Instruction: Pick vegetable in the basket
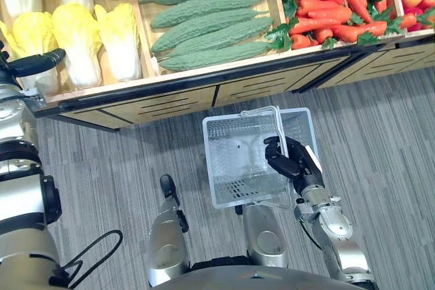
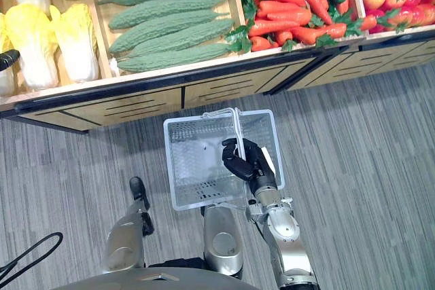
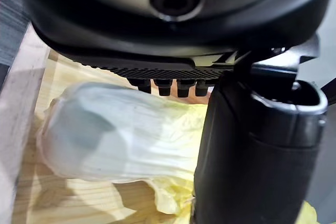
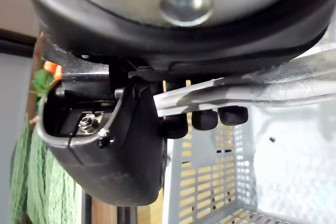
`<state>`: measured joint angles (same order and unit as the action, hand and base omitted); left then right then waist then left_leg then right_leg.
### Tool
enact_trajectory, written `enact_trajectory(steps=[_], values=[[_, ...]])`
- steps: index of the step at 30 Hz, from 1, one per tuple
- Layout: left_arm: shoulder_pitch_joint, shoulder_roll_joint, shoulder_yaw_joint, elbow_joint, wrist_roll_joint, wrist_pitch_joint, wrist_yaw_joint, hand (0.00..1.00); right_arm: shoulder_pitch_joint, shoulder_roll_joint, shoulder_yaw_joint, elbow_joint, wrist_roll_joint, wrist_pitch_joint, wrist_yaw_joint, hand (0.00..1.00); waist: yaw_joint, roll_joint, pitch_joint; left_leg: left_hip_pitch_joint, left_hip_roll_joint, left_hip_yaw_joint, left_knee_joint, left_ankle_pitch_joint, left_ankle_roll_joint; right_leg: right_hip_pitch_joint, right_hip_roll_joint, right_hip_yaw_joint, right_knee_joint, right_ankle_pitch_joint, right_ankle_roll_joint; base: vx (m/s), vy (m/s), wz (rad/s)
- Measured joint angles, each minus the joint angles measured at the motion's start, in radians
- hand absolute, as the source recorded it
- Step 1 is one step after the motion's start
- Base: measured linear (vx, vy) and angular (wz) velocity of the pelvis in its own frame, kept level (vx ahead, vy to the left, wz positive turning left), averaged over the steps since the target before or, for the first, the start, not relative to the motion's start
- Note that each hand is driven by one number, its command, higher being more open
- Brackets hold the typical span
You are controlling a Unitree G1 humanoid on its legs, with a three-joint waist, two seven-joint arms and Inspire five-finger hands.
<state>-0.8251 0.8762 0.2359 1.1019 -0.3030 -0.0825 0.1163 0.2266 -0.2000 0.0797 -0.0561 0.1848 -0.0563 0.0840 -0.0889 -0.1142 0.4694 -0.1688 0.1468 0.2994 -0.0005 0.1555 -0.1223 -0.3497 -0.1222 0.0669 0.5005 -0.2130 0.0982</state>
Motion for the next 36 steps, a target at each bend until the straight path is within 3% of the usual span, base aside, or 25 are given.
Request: enact_trajectory(steps=[1,9,14,27,36], values=[[-0.001,0.000,0.017,0.006,0.000,0.000,0.009,0.00,-0.003,0.000,0.010,0.001,0.002,0.000,-0.002,0.00,-0.002,0.000,0.004,0.000,0.003,0.004,0.001,0.000,0.000,0.000,0.003,0.005,-0.004,0.003,0.000,-0.02,-0.026,-0.17],[0.003,0.019,0.173,0.050,0.016,0.031,0.005,0.00,-0.007,-0.002,0.037,0.012,0.019,0.001,0.001,0.00,-0.004,-0.003,0.009,-0.018,0.021,0.037,0.002,-0.001,-0.002,-0.026,0.024,0.028,-0.026,0.026,0.001,-0.01,-0.023,-0.11],[0.007,0.018,0.207,0.064,0.039,0.047,-0.024,0.00,-0.008,-0.002,0.038,0.012,0.017,0.002,0.006,0.00,0.000,-0.004,0.010,-0.014,0.021,0.051,0.002,-0.002,-0.001,-0.023,0.023,0.043,-0.042,0.040,0.008,0.02,0.000,-0.08],[-0.004,-0.007,0.203,0.067,0.021,0.095,-0.044,0.00,-0.008,-0.001,0.033,0.011,0.015,0.025,0.008,0.00,-0.005,-0.006,0.010,0.044,0.018,0.035,0.000,-0.010,-0.002,0.049,0.015,0.029,-0.065,0.046,0.009,0.00,-0.002,0.00],[-0.131,-0.011,0.159,0.066,-0.118,0.108,0.018,0.00,-0.045,-0.001,-0.039,0.011,-0.022,0.051,0.018,0.00,-0.003,0.003,-0.014,0.099,0.003,-0.009,-0.041,0.010,0.006,0.116,0.005,-0.015,-0.068,0.030,0.008,-0.01,-0.018,0.14]])
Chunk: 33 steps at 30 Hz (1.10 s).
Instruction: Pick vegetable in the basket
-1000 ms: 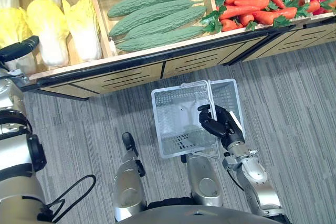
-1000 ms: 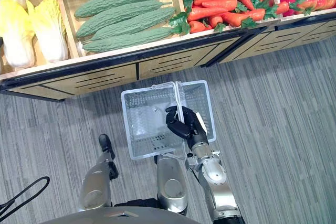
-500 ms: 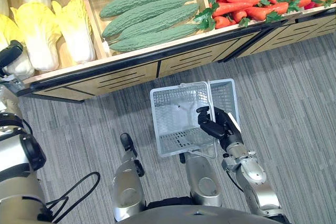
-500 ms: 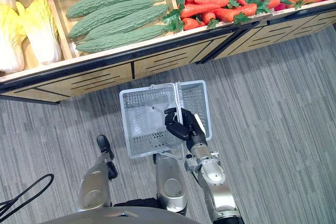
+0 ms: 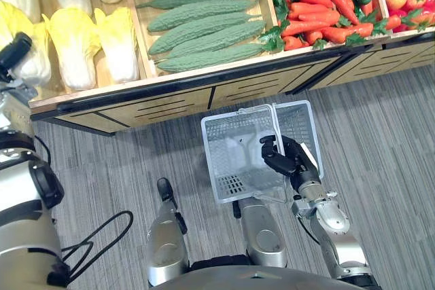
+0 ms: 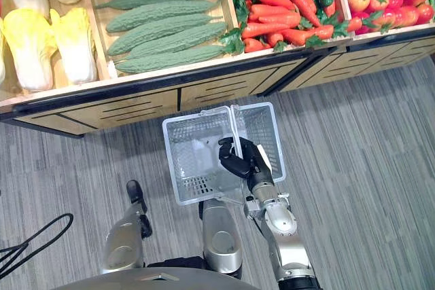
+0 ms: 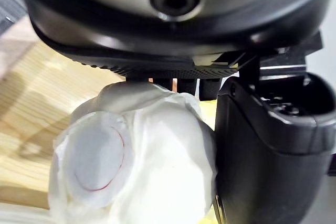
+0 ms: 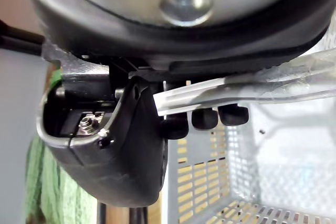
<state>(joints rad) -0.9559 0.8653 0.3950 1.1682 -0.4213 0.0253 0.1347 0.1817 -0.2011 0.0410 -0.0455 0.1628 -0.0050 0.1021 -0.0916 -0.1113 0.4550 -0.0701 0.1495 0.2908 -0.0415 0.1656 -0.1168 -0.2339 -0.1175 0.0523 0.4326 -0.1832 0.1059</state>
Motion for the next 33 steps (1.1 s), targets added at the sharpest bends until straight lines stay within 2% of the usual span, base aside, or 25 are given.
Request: enact_trajectory(steps=[3,6,12,18,22,24,27,32,33], values=[[0.000,0.000,-0.002,0.000,-0.059,-0.003,0.029,0.00,0.007,0.000,-0.041,0.002,0.000,0.000,0.003,0.00,-0.014,0.029,-0.066,0.011,-0.005,-0.013,-0.034,0.011,-0.002,0.010,-0.004,-0.017,-0.010,-0.005,0.002,0.03,-0.001,0.13],[0.000,0.000,-0.028,-0.001,-0.056,-0.006,0.041,0.00,0.010,-0.002,-0.086,0.007,0.000,0.001,0.002,0.00,-0.014,0.048,-0.104,0.029,-0.006,-0.028,-0.041,0.017,-0.002,0.038,-0.006,-0.030,-0.015,-0.010,0.003,0.05,-0.010,0.16],[0.005,0.008,-0.083,-0.047,0.068,-0.006,0.039,0.00,0.032,-0.012,-0.138,0.041,0.003,0.001,0.008,0.00,0.001,0.055,-0.172,0.047,-0.005,-0.033,-0.042,0.011,-0.006,0.062,-0.007,-0.036,-0.018,-0.020,-0.001,0.01,-0.005,0.04],[0.087,0.046,-0.129,-0.156,0.218,-0.006,0.072,0.00,0.084,-0.052,-0.160,0.070,0.001,0.001,0.022,0.00,-0.004,0.073,-0.245,0.062,-0.005,-0.014,-0.044,0.004,-0.011,0.072,-0.005,-0.021,-0.035,-0.018,0.001,0.00,0.002,-0.06],[0.103,0.056,-0.200,-0.268,0.315,-0.006,0.084,0.00,0.089,-0.058,-0.178,0.082,0.000,0.001,0.021,0.00,-0.025,0.077,-0.287,0.069,0.000,0.003,-0.046,0.000,-0.016,0.079,0.000,-0.010,-0.056,-0.006,0.007,0.00,0.003,-0.12],[0.110,0.056,-0.260,-0.380,0.351,-0.008,0.083,0.00,0.087,-0.068,-0.182,0.081,0.000,0.000,0.025,0.00,-0.029,0.078,-0.301,0.078,0.000,0.018,-0.047,-0.005,-0.015,0.085,0.004,0.012,-0.079,0.010,0.012,0.00,0.032,-0.28],[0.146,0.046,-0.316,-0.550,0.357,-0.047,0.080,0.00,0.085,-0.068,-0.201,0.076,0.000,0.000,0.039,0.00,-0.065,0.085,-0.324,0.081,-0.002,0.034,-0.047,-0.010,-0.009,0.100,0.003,0.025,-0.124,0.037,0.020,0.00,0.050,-0.16],[0.153,-0.053,-0.387,-0.736,0.354,-0.090,0.058,0.00,0.087,-0.119,-0.220,0.041,0.001,0.000,0.068,0.00,-0.084,0.095,-0.341,0.111,-0.002,0.094,-0.046,-0.018,-0.005,0.111,0.014,0.079,-0.163,0.074,0.029,0.00,0.034,-0.34],[0.173,-0.077,-0.394,-0.780,0.353,-0.093,0.046,0.00,0.091,-0.146,-0.220,0.007,0.001,0.000,0.087,0.00,-0.099,0.104,-0.348,0.115,-0.002,0.108,-0.047,-0.021,-0.005,0.111,0.016,0.093,-0.173,0.083,0.031,-0.01,0.021,-0.41]])
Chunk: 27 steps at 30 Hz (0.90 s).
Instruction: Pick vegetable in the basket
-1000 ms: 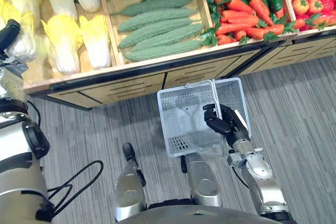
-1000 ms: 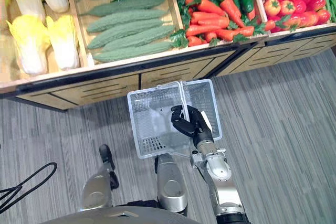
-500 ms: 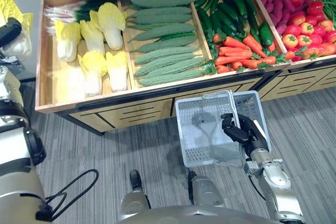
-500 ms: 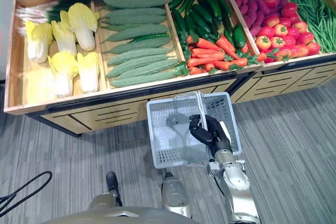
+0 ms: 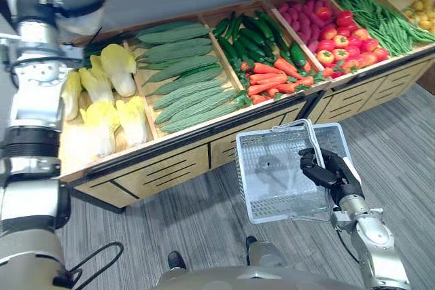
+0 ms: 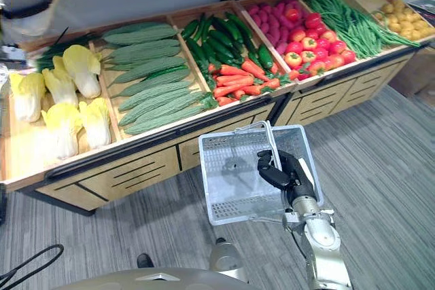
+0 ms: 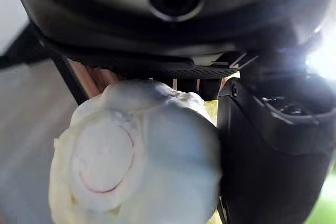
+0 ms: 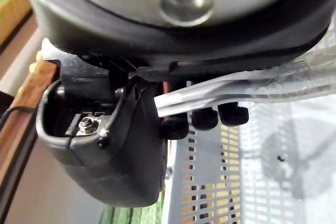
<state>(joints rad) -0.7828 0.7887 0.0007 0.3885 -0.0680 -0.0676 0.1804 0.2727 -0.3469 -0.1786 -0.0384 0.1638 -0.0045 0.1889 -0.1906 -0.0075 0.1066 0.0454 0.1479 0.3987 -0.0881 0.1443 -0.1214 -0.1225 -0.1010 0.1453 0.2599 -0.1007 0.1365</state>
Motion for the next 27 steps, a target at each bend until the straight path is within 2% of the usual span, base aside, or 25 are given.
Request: enact_trajectory(steps=[2,7,9,14,17,27], values=[[0.010,-0.048,-0.031,-0.045,-0.001,-0.012,-0.011,0.00,0.009,-0.047,0.000,-0.058,0.004,0.000,0.019,0.00,-0.016,0.010,-0.007,0.004,0.000,0.020,-0.001,-0.004,0.000,-0.002,0.003,0.021,-0.012,0.011,0.005,-0.01,0.022,-0.31],[0.006,-0.161,-0.146,-0.103,-0.011,-0.046,-0.062,0.00,-0.010,-0.185,0.028,-0.193,0.094,-0.002,0.094,0.00,-0.046,0.014,-0.015,0.048,0.008,0.130,0.001,-0.027,-0.005,-0.015,0.034,0.127,-0.037,0.038,0.015,-0.02,0.018,-0.61],[0.006,-0.182,-0.164,-0.103,-0.011,-0.047,-0.075,0.00,-0.021,-0.224,0.047,-0.212,0.121,-0.002,0.109,0.00,-0.056,0.013,-0.015,0.058,0.010,0.152,0.001,-0.031,-0.006,-0.017,0.040,0.147,-0.038,0.044,0.017,0.00,0.013,-0.52],[-0.047,-0.269,-0.248,-0.033,-0.012,-0.055,-0.112,0.00,-0.080,-0.420,0.169,-0.305,0.225,-0.002,0.203,0.00,-0.076,0.012,-0.015,0.085,0.022,0.213,0.002,-0.039,-0.014,-0.017,0.066,0.201,-0.054,0.060,0.021,0.00,-0.004,-0.34],[-0.081,-0.284,-0.276,-0.014,-0.018,-0.056,-0.121,0.00,-0.149,-0.482,0.237,-0.358,0.255,-0.002,0.242,0.00,-0.083,0.012,-0.015,0.086,0.025,0.222,0.002,-0.040,-0.015,-0.021,0.070,0.209,-0.054,0.063,0.017,0.00,-0.008,-0.08],[-0.095,-0.302,-0.278,-0.013,-0.045,-0.059,-0.122,0.00,-0.228,-0.481,0.265,-0.398,0.289,-0.006,0.267,0.00,-0.062,0.013,-0.016,0.082,0.021,0.211,0.002,-0.046,-0.014,-0.015,0.062,0.199,-0.061,0.065,0.018,0.00,-0.001,0.02]])
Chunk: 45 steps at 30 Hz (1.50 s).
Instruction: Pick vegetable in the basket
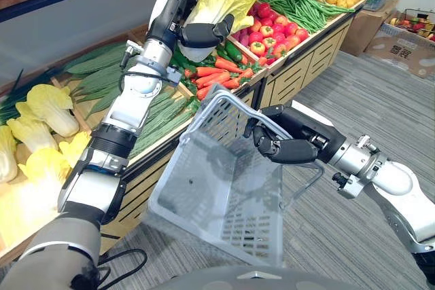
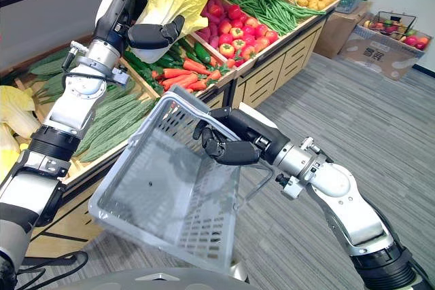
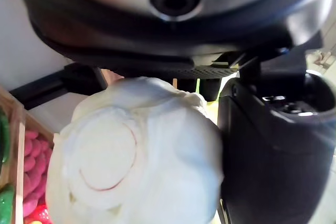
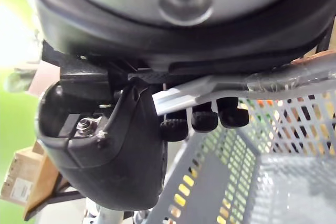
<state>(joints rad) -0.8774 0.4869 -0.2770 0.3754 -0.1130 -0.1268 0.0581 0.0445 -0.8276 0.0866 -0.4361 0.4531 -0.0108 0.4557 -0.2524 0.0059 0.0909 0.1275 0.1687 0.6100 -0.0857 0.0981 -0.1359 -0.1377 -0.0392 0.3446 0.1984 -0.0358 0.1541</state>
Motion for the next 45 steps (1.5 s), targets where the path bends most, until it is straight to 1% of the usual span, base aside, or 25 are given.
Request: enact_trajectory(steps=[5,9,14,15,19,20,21,22,24,27,28,32,37,39,43,45], values=[[0.000,-0.019,0.000,0.000,0.002,0.000,-0.004,0.00,-0.022,0.002,0.068,0.000,-0.004,0.000,0.008,0.00,0.003,0.004,-0.002,-0.003,-0.006,-0.014,0.000,0.001,0.002,0.008,-0.011,-0.012,-0.007,0.000,0.000,0.00,0.003,0.09],[0.005,-0.020,0.000,-0.008,0.006,0.000,-0.015,0.00,-0.022,0.009,0.079,0.000,-0.026,-0.001,0.027,0.00,0.004,0.011,-0.002,0.000,-0.007,-0.020,0.000,0.000,0.002,0.015,-0.013,-0.016,-0.009,0.000,0.000,-0.01,-0.001,0.04],[0.040,-0.020,0.000,-0.113,0.006,-0.007,-0.037,0.00,-0.018,0.006,0.077,0.000,-0.061,-0.001,0.037,0.00,0.001,0.031,-0.002,-0.013,-0.007,-0.042,-0.003,0.003,0.006,0.017,-0.019,-0.040,-0.009,-0.002,-0.001,-0.01,-0.009,0.12],[0.052,-0.020,0.000,-0.129,0.005,-0.018,-0.043,0.00,-0.018,0.007,0.075,0.000,-0.071,-0.001,0.037,0.00,0.003,0.036,-0.002,-0.014,-0.007,-0.045,-0.003,0.004,0.007,0.017,-0.020,-0.043,-0.009,-0.002,-0.001,-0.01,-0.007,0.12],[0.072,-0.018,-0.001,-0.150,-0.002,-0.026,-0.073,0.00,-0.018,0.007,0.054,0.000,-0.080,-0.001,0.037,0.00,0.006,0.048,-0.004,-0.018,-0.010,-0.057,-0.003,0.006,0.009,0.020,-0.026,-0.055,-0.009,-0.003,-0.001,-0.01,-0.003,0.09],[0.074,-0.012,-0.003,-0.150,-0.013,-0.026,-0.095,0.00,-0.018,0.007,0.043,0.000,-0.092,-0.004,0.037,0.00,0.009,0.052,-0.006,-0.019,-0.011,-0.059,-0.004,0.006,0.009,0.020,-0.027,-0.056,-0.009,-0.003,-0.001,-0.01,-0.002,0.05],[0.076,0.010,-0.020,-0.152,-0.049,-0.026,-0.127,0.00,-0.018,0.006,0.035,0.000,-0.099,-0.010,0.036,0.00,0.013,0.056,-0.009,-0.019,-0.011,-0.060,-0.004,0.007,0.009,0.021,-0.028,-0.057,-0.009,-0.004,-0.001,-0.01,-0.002,0.04],[0.076,0.023,-0.031,-0.154,-0.056,-0.026,-0.141,0.00,-0.018,0.006,0.034,0.000,-0.111,-0.017,0.036,0.00,0.013,0.057,-0.009,-0.019,-0.011,-0.061,-0.004,0.007,0.009,0.021,-0.028,-0.058,-0.009,-0.004,-0.001,0.00,-0.005,0.03],[0.085,0.079,-0.087,-0.183,-0.089,-0.026,-0.191,0.00,-0.019,0.005,0.034,0.000,-0.143,-0.037,0.036,0.00,0.015,0.062,-0.013,-0.021,-0.011,-0.065,-0.004,0.008,0.010,0.021,-0.028,-0.062,-0.010,-0.004,-0.001,0.00,-0.008,0.05],[0.088,0.110,-0.146,-0.212,-0.122,-0.026,-0.241,0.00,-0.022,-0.004,0.034,-0.001,-0.205,-0.069,0.036,0.00,0.026,0.065,-0.015,-0.023,-0.011,-0.067,-0.003,0.008,0.010,0.020,-0.029,-0.063,-0.010,-0.003,-0.001,0.00,-0.004,0.02],[0.087,0.120,-0.173,-0.226,-0.124,-0.026,-0.264,0.00,-0.023,-0.006,0.034,-0.002,-0.247,-0.087,0.036,0.00,0.029,0.066,-0.015,-0.025,-0.011,-0.069,-0.003,0.009,0.010,0.020,-0.029,-0.065,-0.010,-0.003,-0.001,0.00,-0.005,0.05],[0.087,0.161,-0.258,-0.264,-0.124,-0.025,-0.325,0.00,-0.062,-0.046,0.084,-0.003,-0.372,-0.132,0.034,0.00,0.028,0.076,-0.019,-0.031,-0.013,-0.072,-0.002,0.010,0.011,0.016,-0.032,-0.068,-0.010,-0.003,-0.001,0.00,-0.002,0.02],[0.087,0.161,-0.294,-0.267,-0.125,-0.025,-0.349,0.00,-0.070,-0.053,0.114,-0.003,-0.441,-0.164,0.033,0.00,0.028,0.088,-0.023,-0.029,-0.016,-0.070,-0.002,0.009,0.011,0.016,-0.034,-0.064,-0.008,-0.003,-0.001,0.00,-0.001,-0.01],[0.087,0.161,-0.309,-0.267,-0.125,-0.025,-0.351,0.00,-0.071,-0.077,0.123,-0.004,-0.468,-0.177,0.033,0.00,0.028,0.089,-0.023,-0.025,-0.017,-0.065,-0.002,0.009,0.011,0.016,-0.034,-0.059,-0.007,-0.004,0.000,-0.01,-0.005,-0.06],[0.087,0.161,-0.337,-0.267,-0.125,-0.025,-0.353,0.00,-0.070,-0.083,0.124,-0.004,-0.506,-0.179,0.032,0.00,0.027,0.089,-0.023,-0.013,-0.017,-0.040,-0.001,0.002,0.006,0.013,-0.028,-0.035,-0.006,-0.007,0.005,-0.01,-0.005,-0.18],[0.087,0.162,-0.338,-0.267,-0.126,-0.025,-0.355,0.00,-0.070,-0.083,0.124,-0.004,-0.510,-0.185,0.031,0.00,0.018,0.089,-0.023,-0.012,-0.019,-0.018,-0.001,-0.002,0.004,-0.002,-0.023,-0.013,-0.005,-0.007,0.006,-0.01,-0.003,-0.27]])
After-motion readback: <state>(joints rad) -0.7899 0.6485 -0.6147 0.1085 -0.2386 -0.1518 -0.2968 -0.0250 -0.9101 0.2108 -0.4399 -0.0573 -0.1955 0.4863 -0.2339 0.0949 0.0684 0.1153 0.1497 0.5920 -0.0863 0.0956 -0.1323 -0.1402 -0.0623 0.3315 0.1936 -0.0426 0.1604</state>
